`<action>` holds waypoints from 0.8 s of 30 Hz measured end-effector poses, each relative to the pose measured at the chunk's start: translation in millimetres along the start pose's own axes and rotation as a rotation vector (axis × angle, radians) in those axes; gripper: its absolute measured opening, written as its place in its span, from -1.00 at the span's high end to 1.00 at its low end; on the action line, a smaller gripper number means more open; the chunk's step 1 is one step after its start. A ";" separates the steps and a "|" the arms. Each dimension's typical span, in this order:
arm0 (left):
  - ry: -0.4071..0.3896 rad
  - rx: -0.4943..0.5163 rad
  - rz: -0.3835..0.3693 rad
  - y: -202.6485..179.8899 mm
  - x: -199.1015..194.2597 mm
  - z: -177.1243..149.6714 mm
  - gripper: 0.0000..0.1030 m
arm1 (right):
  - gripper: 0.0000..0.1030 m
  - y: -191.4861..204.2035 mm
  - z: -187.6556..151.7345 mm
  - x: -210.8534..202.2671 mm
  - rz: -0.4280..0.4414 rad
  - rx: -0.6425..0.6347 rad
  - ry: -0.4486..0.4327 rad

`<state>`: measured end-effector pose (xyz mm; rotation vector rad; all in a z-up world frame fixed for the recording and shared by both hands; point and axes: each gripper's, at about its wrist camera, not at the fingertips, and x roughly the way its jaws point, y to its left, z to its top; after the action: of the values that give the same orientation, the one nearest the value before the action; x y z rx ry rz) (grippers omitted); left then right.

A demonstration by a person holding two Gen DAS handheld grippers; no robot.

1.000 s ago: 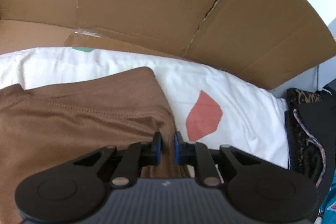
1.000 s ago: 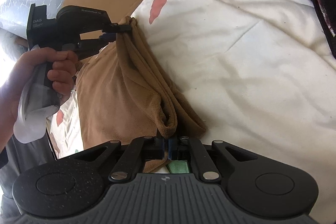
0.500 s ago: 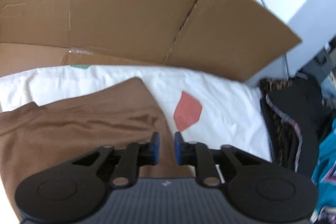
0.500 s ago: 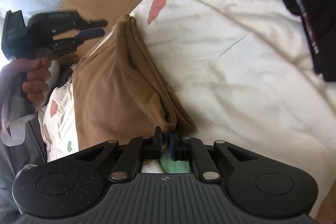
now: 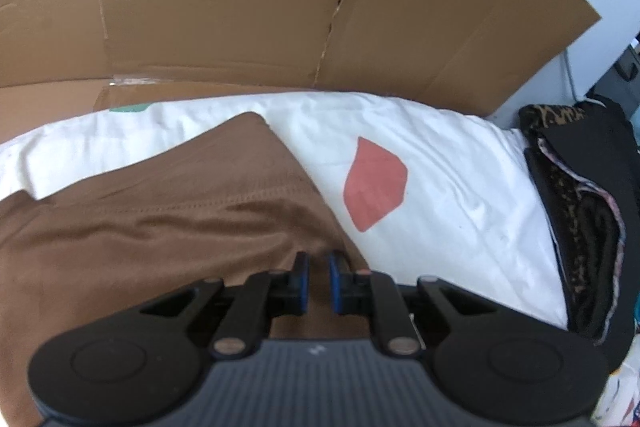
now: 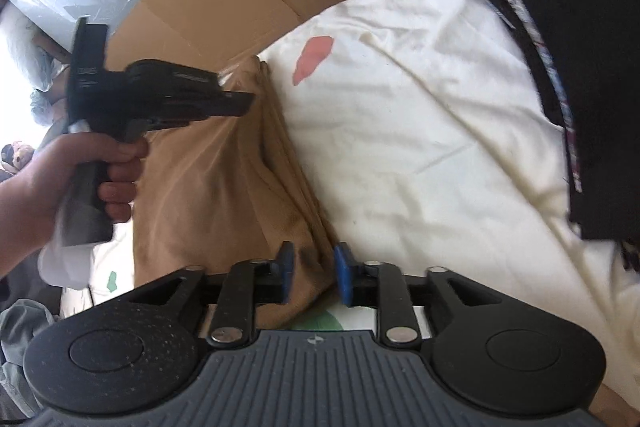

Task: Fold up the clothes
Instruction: 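Open both tools and release the folded brown shirt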

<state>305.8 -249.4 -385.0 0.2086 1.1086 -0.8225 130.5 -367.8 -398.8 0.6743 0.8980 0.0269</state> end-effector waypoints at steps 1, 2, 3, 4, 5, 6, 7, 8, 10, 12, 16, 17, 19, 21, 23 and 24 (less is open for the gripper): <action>-0.004 -0.006 0.002 0.2 3.3 1.0 0.77 | 0.39 2.2 1.4 3.3 0.004 -0.008 0.000; -0.008 -0.010 0.006 0.0 5.7 1.9 0.77 | 0.39 5.0 3.3 7.4 0.003 -0.017 -0.002; -0.013 -0.013 0.009 -0.3 7.4 2.9 0.77 | 0.39 6.9 5.7 11.4 0.000 -0.019 -0.005; -0.018 -0.016 0.013 0.0 8.8 3.9 0.77 | 0.39 8.0 8.4 15.3 -0.002 -0.015 -0.006; -0.021 -0.020 0.016 0.6 10.3 5.0 0.77 | 0.39 9.2 11.5 19.7 -0.004 -0.010 -0.006; -0.023 -0.025 0.017 1.6 11.6 6.3 0.77 | 0.39 10.9 14.6 24.4 -0.003 -0.011 -0.004; -0.025 -0.028 0.017 2.3 12.5 7.4 0.76 | 0.39 12.8 17.7 29.2 -0.002 -0.013 -0.001; -0.026 -0.028 0.017 3.2 12.9 8.6 0.76 | 0.39 14.6 20.8 33.9 0.000 -0.016 0.001; -0.029 -0.024 0.015 5.3 13.2 11.3 0.75 | 0.38 18.2 27.0 43.3 0.003 -0.020 0.007; -0.035 -0.024 0.014 7.3 11.1 13.7 0.74 | 0.39 20.9 32.9 51.6 -0.003 -0.029 0.013; -0.055 -0.046 0.023 13.3 4.9 18.9 0.74 | 0.55 16.2 37.3 64.0 -0.026 -0.008 0.047; -0.051 -0.057 0.020 15.8 5.1 20.3 0.74 | 0.57 13.5 36.3 65.6 -0.031 0.003 0.054; -0.044 -0.074 0.023 19.4 7.5 21.8 0.74 | 0.56 6.1 33.1 67.1 -0.029 0.041 0.065; -0.034 -0.098 0.024 22.2 12.6 21.9 0.74 | 0.55 2.1 31.5 67.1 -0.024 0.058 0.068; -0.029 -0.122 0.027 23.9 17.5 20.5 0.73 | 0.54 -1.3 30.7 67.5 -0.019 0.074 0.072; -0.030 -0.126 0.025 24.4 18.9 19.7 0.73 | 0.54 -2.5 30.6 67.7 -0.017 0.078 0.074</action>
<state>340.0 -252.1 -397.9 0.1044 1.1229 -0.7289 195.3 -366.1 -435.1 0.7421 0.9797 0.0019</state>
